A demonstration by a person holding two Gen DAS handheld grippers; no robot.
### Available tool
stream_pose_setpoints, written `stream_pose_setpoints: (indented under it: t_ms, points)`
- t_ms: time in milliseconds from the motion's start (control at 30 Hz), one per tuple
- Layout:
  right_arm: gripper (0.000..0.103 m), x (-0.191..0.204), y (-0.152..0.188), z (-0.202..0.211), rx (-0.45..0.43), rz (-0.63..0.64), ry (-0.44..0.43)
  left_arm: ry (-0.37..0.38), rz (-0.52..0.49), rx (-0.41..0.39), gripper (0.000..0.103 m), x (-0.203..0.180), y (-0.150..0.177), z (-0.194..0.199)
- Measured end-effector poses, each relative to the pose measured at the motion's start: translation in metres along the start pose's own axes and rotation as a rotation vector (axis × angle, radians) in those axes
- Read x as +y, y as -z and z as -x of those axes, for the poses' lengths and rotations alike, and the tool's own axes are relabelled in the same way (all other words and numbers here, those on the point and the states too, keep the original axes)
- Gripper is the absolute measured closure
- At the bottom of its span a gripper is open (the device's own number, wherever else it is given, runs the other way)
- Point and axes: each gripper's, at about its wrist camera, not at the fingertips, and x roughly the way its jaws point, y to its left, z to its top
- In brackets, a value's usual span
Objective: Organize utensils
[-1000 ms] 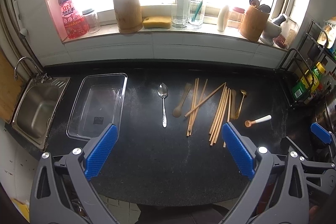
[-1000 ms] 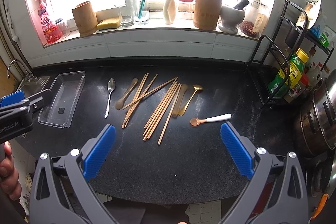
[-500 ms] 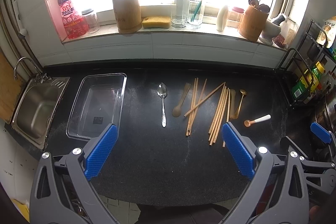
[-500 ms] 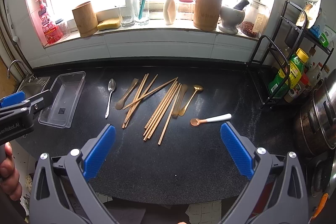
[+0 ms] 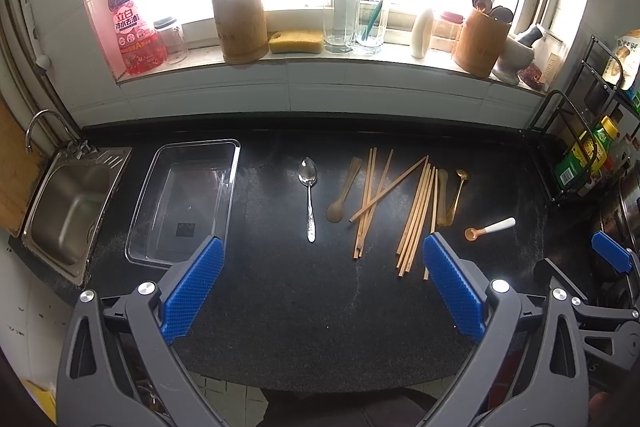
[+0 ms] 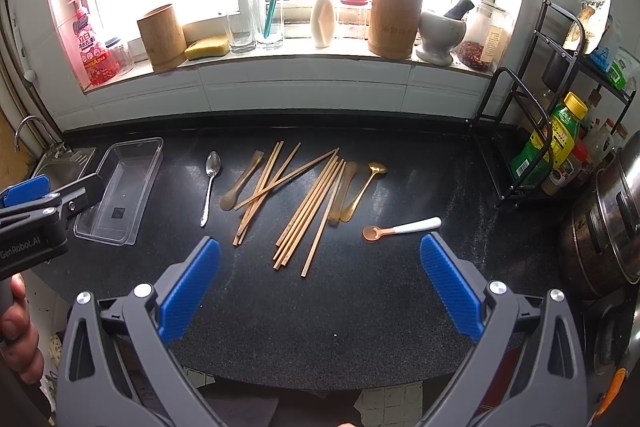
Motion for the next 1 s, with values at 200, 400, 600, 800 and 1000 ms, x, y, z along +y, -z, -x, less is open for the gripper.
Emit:
stream_pose_setpoints:
  t_ms: [200, 400, 600, 800, 1000]
  points:
    - [0.006, 0.0, 0.0, 0.0, 0.001, 0.0, -0.001, 0.001, 0.0, 0.003, 0.006, 0.0, -0.001, -0.001]
    - [0.006, 0.001, -0.002, -0.003, 0.004, -0.003, -0.003, 0.002, -0.002, 0.008, 0.006, 0.001, -0.001, -0.005]
    - [0.006, 0.001, -0.004, -0.008, 0.01, -0.001, -0.009, 0.002, -0.003, 0.014, 0.006, 0.0, -0.004, -0.011]
    - [0.006, -0.01, -0.005, -0.019, 0.026, -0.02, -0.026, -0.027, 0.017, 0.007, 0.006, 0.002, -0.005, -0.022]
    - [0.006, -0.036, -0.003, -0.041, 0.054, -0.071, -0.004, -0.054, 0.04, 0.032, 0.006, 0.008, -0.009, -0.047]
